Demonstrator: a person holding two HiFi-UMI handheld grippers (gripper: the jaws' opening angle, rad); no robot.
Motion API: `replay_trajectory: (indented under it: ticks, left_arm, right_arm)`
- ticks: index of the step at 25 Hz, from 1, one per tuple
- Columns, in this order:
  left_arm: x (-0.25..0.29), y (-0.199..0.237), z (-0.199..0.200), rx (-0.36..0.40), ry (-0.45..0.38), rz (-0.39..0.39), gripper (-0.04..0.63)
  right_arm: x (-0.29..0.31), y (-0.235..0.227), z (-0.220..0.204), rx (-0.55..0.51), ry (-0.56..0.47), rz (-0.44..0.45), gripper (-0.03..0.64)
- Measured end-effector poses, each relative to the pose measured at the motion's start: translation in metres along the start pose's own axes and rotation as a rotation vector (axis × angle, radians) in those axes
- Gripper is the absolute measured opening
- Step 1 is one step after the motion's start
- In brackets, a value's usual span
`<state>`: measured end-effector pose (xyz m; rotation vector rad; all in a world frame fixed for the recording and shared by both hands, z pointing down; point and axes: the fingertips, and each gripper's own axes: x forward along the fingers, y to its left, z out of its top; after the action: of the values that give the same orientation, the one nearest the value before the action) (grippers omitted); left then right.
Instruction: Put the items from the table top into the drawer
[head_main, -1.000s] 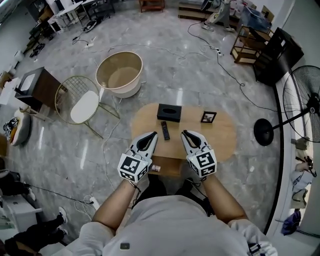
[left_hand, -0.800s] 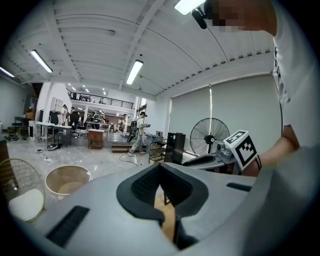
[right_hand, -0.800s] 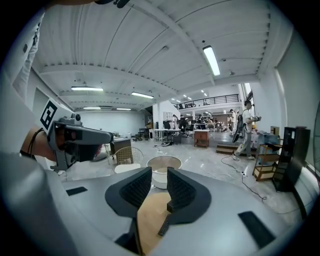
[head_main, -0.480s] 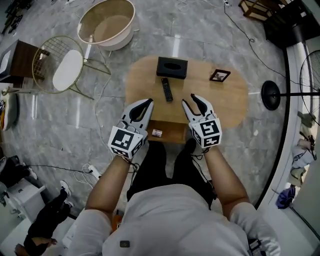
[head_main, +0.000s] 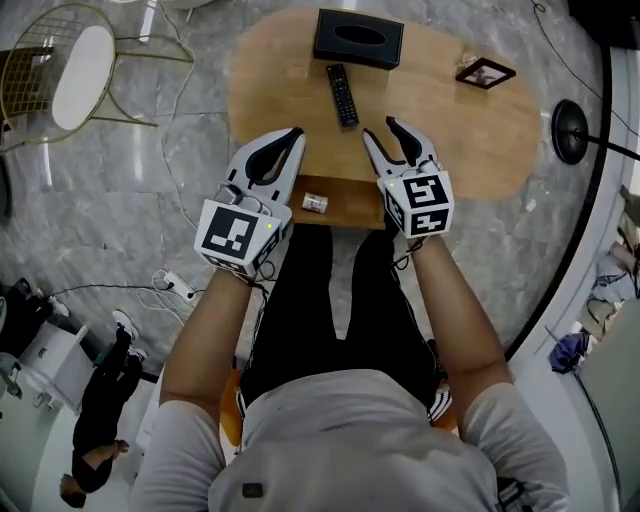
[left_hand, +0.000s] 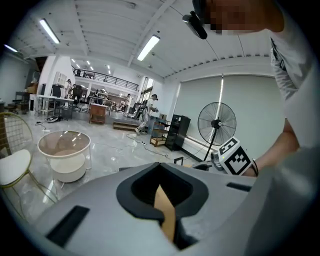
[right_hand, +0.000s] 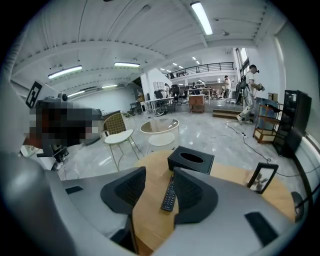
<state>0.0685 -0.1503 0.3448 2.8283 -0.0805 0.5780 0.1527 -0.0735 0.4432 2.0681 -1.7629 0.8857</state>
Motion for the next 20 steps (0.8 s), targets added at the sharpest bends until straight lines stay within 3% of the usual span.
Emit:
replay_trajectory:
  ticks: [10,20]
  left_arm:
    - [0.034,0.053,-0.103,-0.064,0.086,0.013,0.009]
    - [0.061,0.076,-0.154,-0.098,0.127,-0.015,0.009]
  right_arm:
    - [0.11,-0.019,-0.104,0.048,0.14,-0.023,0.198]
    - [0.171,-0.037,-0.162,0.073,0.224,-0.069,0.204]
